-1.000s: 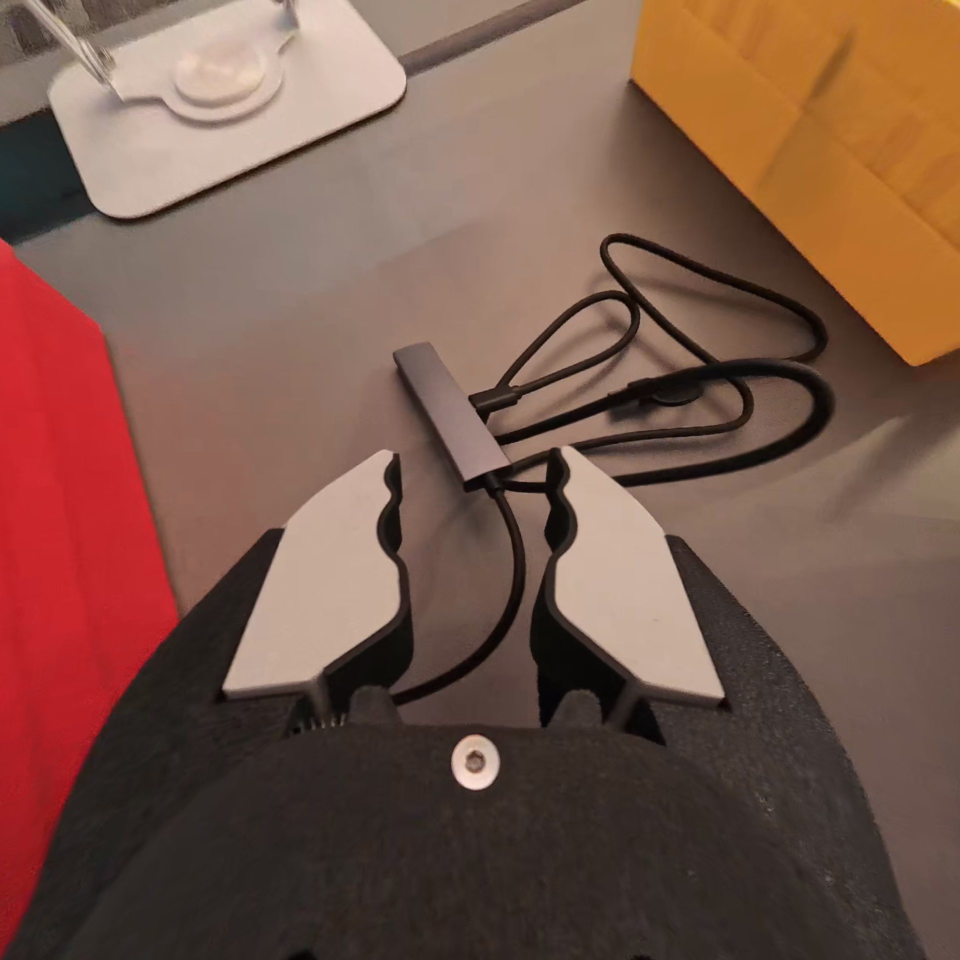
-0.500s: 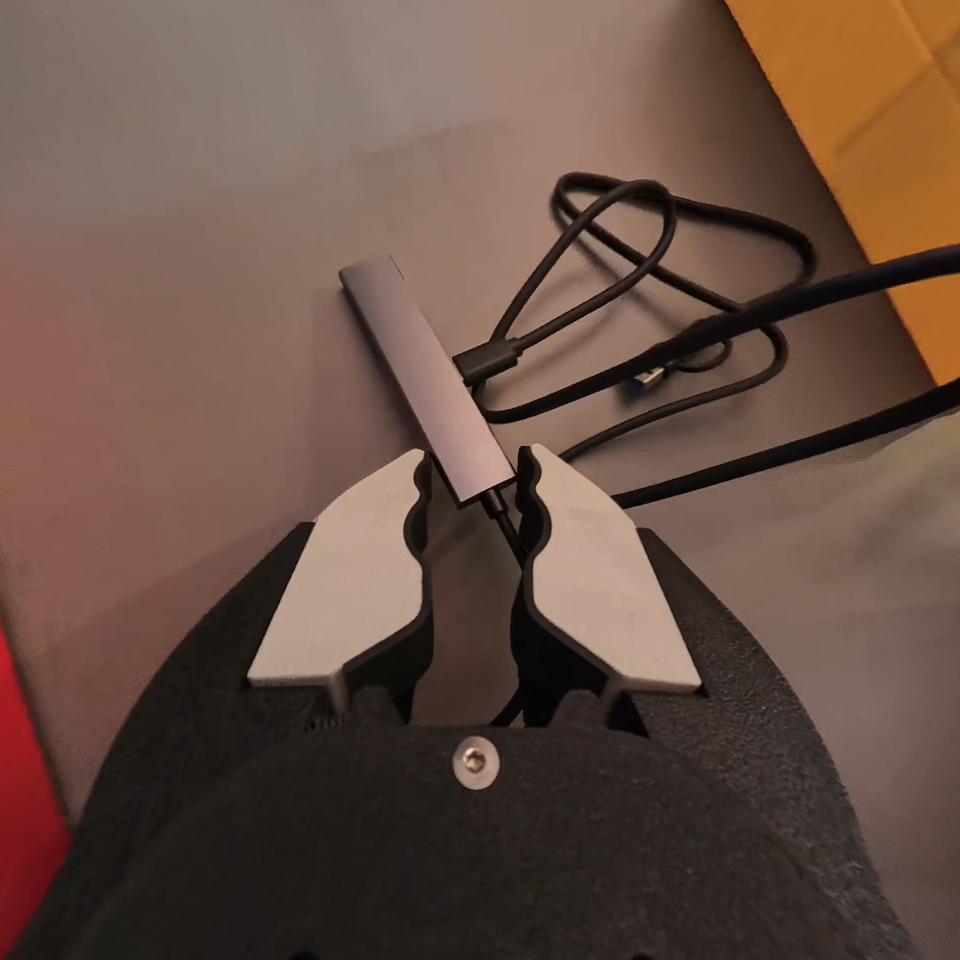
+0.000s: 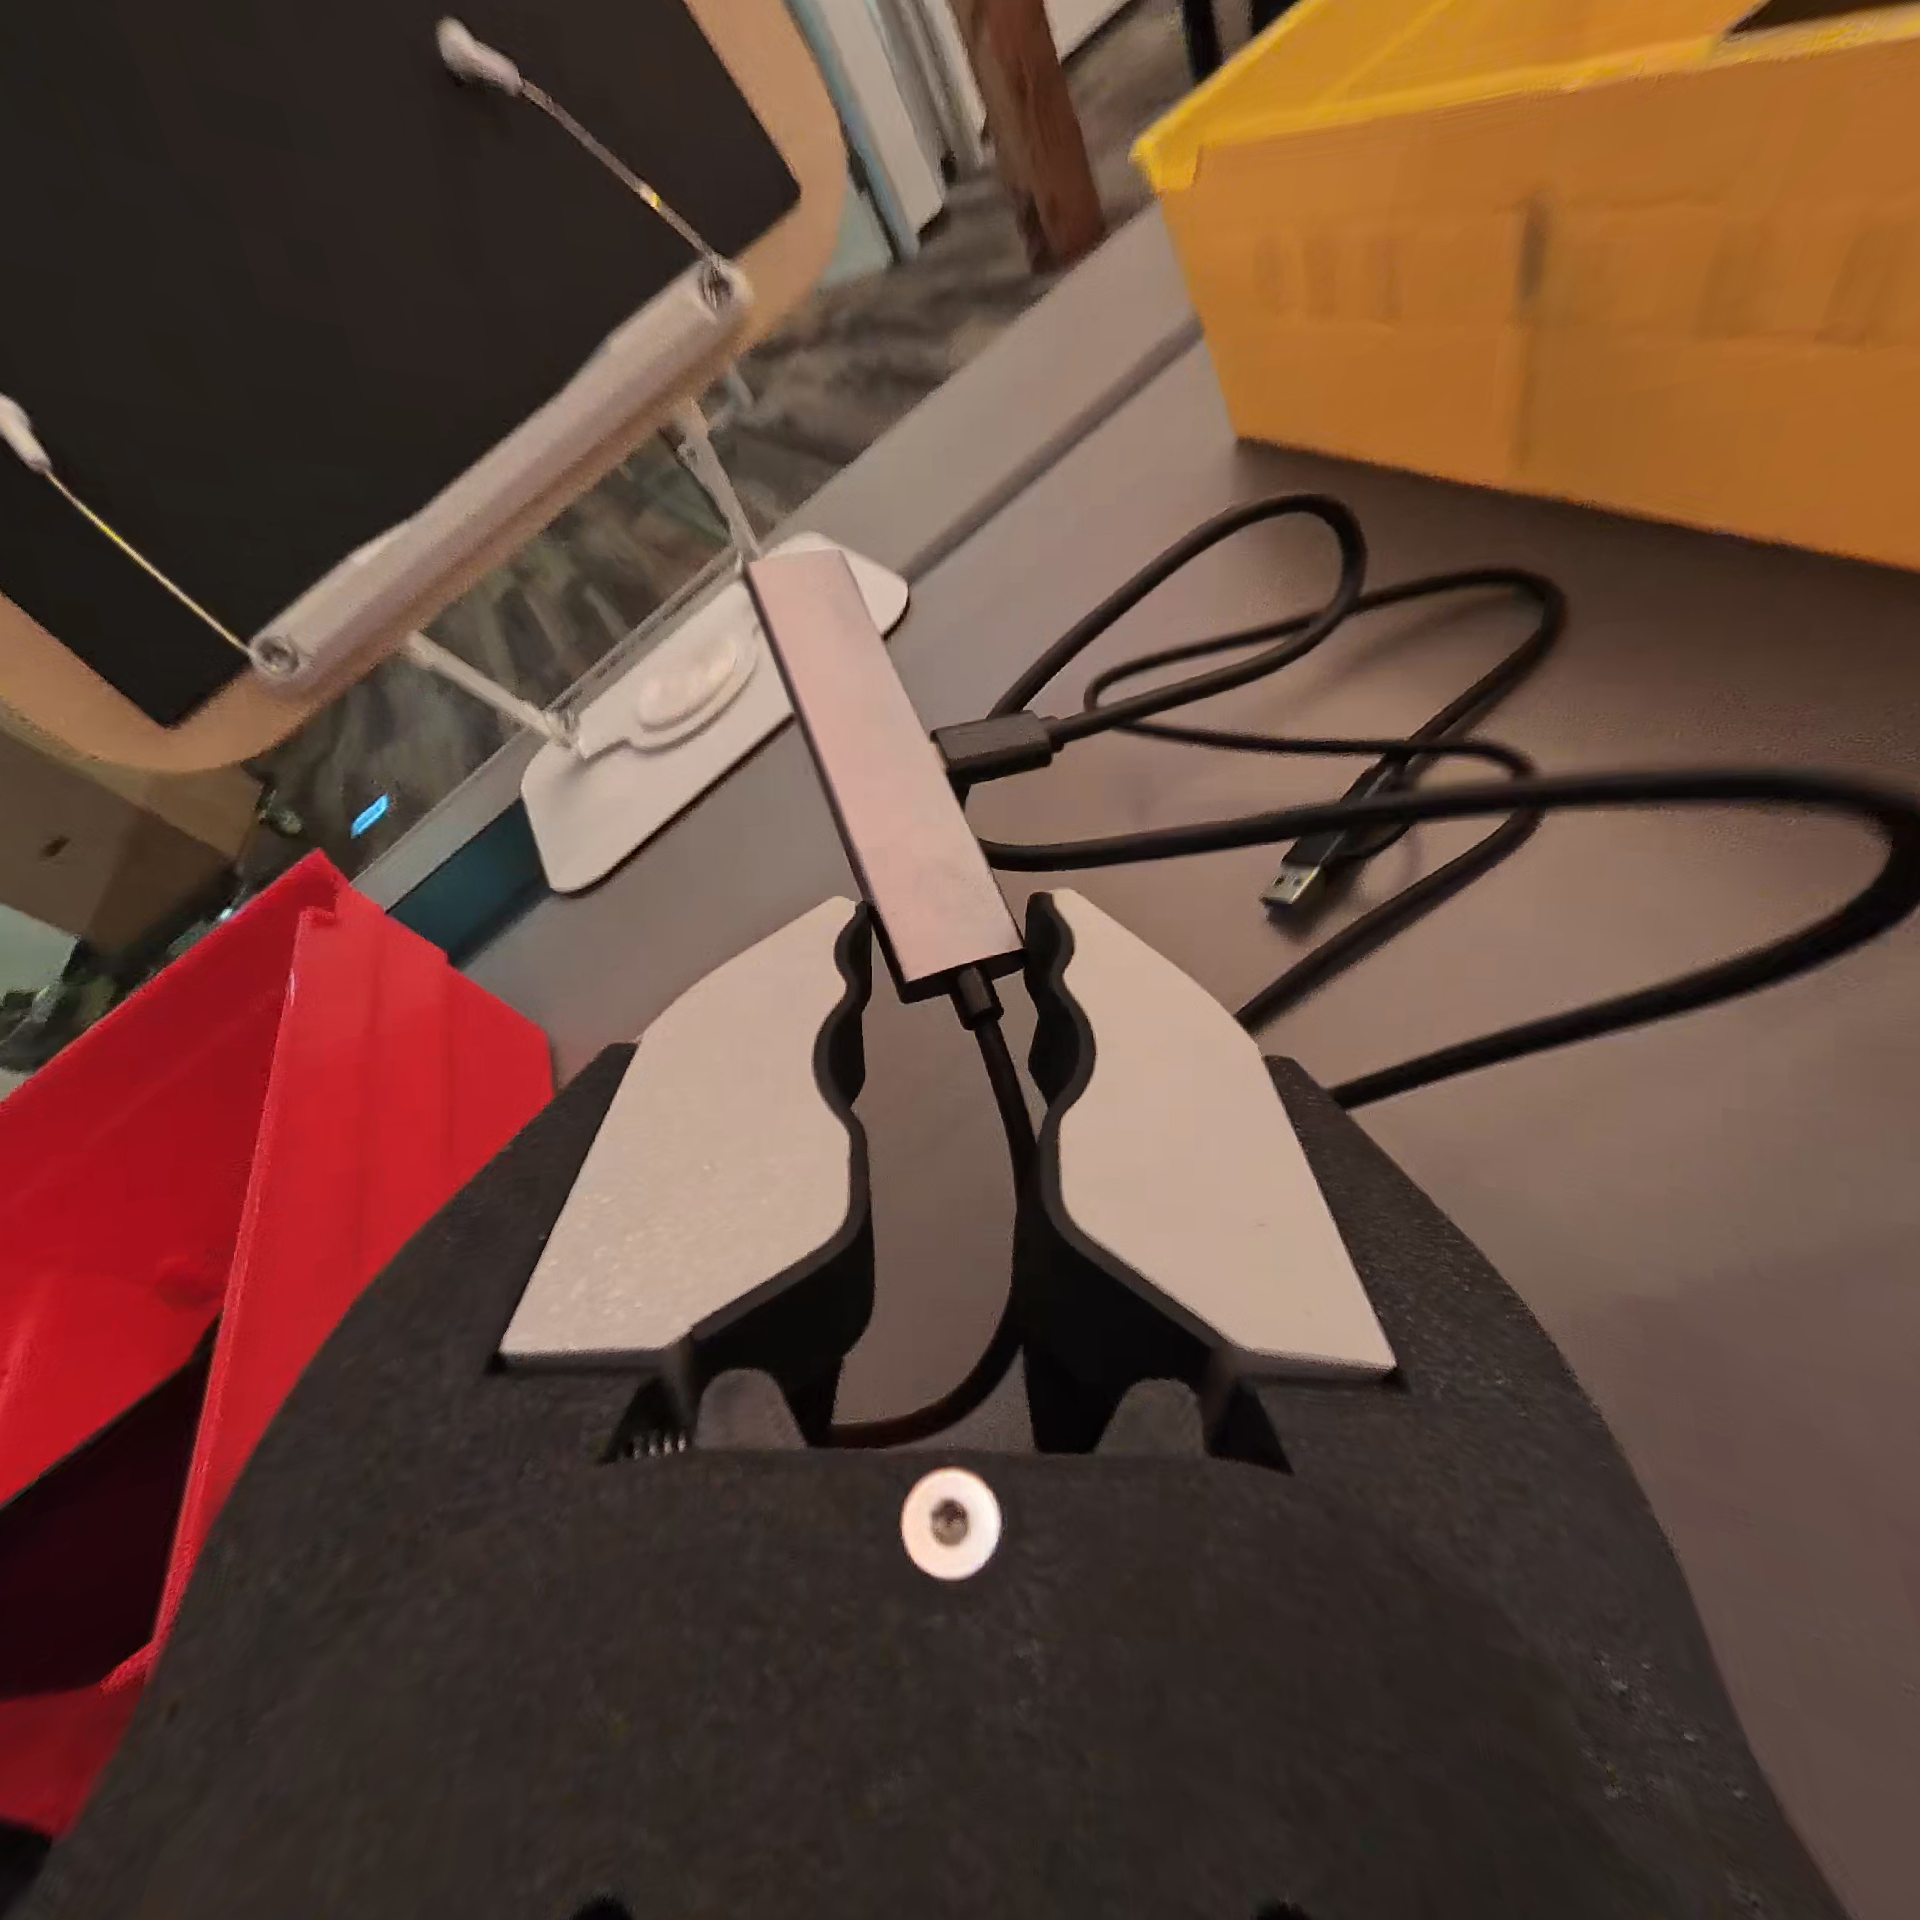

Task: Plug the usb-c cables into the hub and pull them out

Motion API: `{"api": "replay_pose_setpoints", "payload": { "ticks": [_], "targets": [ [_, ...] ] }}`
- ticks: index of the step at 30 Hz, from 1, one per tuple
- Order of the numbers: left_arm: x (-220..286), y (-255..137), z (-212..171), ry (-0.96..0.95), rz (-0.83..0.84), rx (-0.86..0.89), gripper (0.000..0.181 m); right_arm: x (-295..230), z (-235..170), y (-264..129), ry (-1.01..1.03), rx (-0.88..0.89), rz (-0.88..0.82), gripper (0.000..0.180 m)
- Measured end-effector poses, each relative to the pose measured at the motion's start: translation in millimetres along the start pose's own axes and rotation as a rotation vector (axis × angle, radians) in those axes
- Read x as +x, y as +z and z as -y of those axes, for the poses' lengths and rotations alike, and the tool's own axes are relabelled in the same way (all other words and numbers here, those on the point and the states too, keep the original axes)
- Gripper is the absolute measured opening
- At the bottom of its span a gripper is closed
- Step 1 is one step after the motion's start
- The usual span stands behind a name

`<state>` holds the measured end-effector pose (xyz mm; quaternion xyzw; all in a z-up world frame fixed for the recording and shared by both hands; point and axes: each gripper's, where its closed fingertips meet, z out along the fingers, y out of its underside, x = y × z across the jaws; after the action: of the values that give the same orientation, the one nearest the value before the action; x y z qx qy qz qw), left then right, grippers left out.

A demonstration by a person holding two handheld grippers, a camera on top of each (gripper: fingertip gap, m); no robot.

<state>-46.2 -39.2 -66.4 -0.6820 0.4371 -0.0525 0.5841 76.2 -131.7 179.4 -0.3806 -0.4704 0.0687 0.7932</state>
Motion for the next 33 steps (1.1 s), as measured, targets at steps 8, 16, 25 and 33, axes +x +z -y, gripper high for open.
{"api": "replay_pose_setpoints", "payload": {
  "ticks": [8, 16, 25, 33],
  "targets": [
    [-14.1, -23.0, 35.9, -0.021, 0.02, 0.213, 0.027, -0.7, -9.3, 10.6, -0.008, -0.033, -0.033, 0.007],
    [-38.9, -28.2, 71.5, -0.391, -0.212, 0.346, 0.025, -1.0, -45.3, 39.3, 0.175, -0.069, -0.112, 0.007],
    [-50.1, -53.1, 81.9, -0.572, -0.411, 0.514, 0.025, -15.3, -73.6, 59.4, 0.24, -0.156, -0.11, 0.007],
    [-61.8, -79.3, 86.6, -0.652, -0.528, 0.632, 0.025, -45.6, -94.7, 79.9, 0.382, -0.233, -0.014, 0.007]
  ]
}}
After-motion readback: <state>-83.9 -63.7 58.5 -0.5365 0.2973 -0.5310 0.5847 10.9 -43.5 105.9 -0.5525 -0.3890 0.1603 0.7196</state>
